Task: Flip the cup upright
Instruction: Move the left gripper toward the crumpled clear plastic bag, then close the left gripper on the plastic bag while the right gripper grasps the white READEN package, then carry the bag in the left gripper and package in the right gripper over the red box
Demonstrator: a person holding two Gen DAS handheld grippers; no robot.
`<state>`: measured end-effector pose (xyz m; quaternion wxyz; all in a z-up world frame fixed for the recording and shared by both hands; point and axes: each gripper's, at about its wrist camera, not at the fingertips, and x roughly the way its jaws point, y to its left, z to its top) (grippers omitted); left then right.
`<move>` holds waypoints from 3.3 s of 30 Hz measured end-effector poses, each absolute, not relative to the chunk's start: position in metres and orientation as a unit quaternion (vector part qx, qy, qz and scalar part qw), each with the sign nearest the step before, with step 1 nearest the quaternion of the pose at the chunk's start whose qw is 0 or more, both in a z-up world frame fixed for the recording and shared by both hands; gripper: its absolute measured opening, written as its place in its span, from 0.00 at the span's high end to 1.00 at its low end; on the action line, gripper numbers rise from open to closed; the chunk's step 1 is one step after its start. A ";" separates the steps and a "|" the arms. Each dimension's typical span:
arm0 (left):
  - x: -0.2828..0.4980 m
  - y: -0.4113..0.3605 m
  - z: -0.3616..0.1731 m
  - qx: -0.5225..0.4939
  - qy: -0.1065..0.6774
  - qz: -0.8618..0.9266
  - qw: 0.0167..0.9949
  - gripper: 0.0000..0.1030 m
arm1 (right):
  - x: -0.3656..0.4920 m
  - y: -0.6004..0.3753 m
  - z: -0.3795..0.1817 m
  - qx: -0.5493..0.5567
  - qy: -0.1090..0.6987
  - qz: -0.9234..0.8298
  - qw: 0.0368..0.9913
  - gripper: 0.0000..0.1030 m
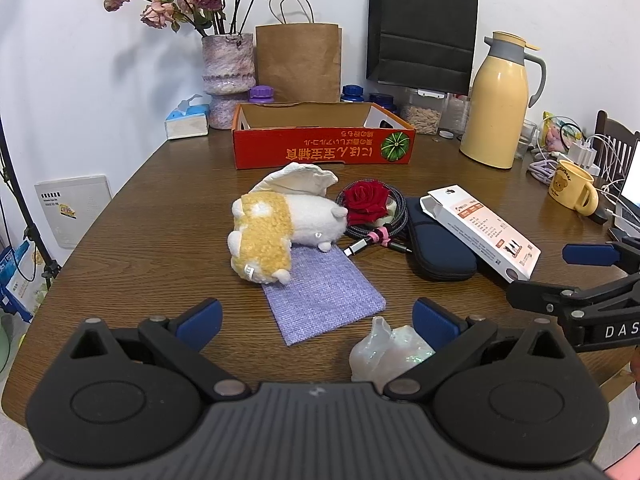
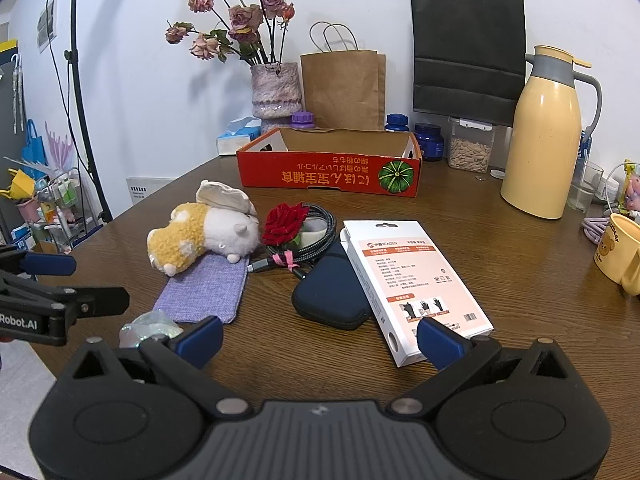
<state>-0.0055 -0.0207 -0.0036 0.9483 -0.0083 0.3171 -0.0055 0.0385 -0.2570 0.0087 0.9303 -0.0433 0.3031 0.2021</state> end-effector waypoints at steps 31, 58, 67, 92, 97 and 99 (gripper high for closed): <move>0.003 -0.027 -0.014 -0.012 0.327 -0.018 0.945 0.00 | 0.037 -0.265 0.006 -0.048 0.305 0.198 0.930 0.00; 0.024 -0.062 -0.055 0.012 0.359 -0.025 0.933 0.38 | 0.048 -0.286 -0.009 -0.058 0.313 0.182 0.930 0.00; 0.032 -0.061 -0.045 0.010 0.342 -0.032 0.939 0.58 | 0.063 -0.291 -0.011 -0.066 0.310 0.189 0.929 0.00; 0.085 -0.052 -0.019 -0.019 0.325 -0.007 0.945 0.58 | 0.168 -0.298 -0.027 -0.084 0.342 0.242 0.904 0.00; 0.091 -0.049 -0.018 -0.023 0.324 -0.008 0.946 0.58 | 0.184 -0.296 -0.036 -0.079 0.352 0.265 0.894 0.00; 0.093 -0.048 -0.018 -0.023 0.324 -0.009 0.946 0.58 | 0.190 -0.296 -0.039 -0.075 0.356 0.273 0.891 0.00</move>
